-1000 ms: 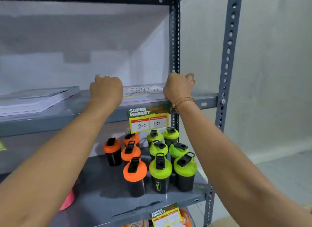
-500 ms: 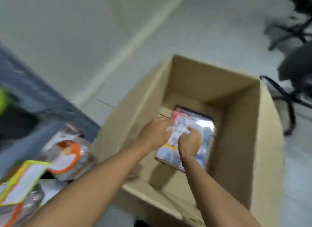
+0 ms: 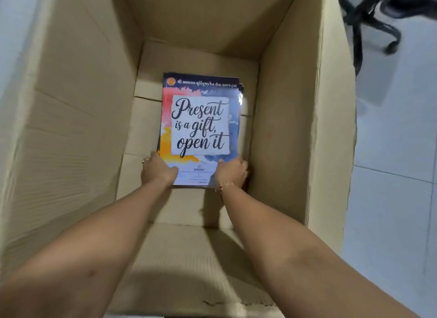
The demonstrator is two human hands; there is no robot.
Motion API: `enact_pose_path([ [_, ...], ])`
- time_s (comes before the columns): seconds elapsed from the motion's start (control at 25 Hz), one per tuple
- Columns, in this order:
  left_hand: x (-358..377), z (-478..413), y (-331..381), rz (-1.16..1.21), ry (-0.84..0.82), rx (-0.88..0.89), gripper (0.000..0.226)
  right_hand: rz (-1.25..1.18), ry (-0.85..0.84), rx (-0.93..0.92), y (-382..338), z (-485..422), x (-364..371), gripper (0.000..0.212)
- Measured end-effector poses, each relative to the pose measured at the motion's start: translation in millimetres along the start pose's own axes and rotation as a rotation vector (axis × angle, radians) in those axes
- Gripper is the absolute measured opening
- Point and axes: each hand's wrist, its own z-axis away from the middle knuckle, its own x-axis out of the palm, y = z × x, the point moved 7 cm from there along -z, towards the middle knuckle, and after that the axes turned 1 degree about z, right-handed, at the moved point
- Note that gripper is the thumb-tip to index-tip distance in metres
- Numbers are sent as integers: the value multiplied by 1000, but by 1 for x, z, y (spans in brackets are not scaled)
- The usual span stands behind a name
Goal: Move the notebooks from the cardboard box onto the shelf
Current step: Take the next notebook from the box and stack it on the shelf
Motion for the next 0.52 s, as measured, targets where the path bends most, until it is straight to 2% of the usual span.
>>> enact_pose_path([
  [0.08,2,2,-2,45,-42,-51,44,-28,69,30,-1,4,-7,39],
  [0.2,-14,19,4,-44,-8,70,29,-74,187,11,-9,22,-22,36],
  [0.36,-64,48,7,-88,170,145,23,-199,228,-91,-28,60,-37,42],
  [0.52,-132,104,-3,75,395,309,23,-417,257,-234,-59,120,-63,37],
])
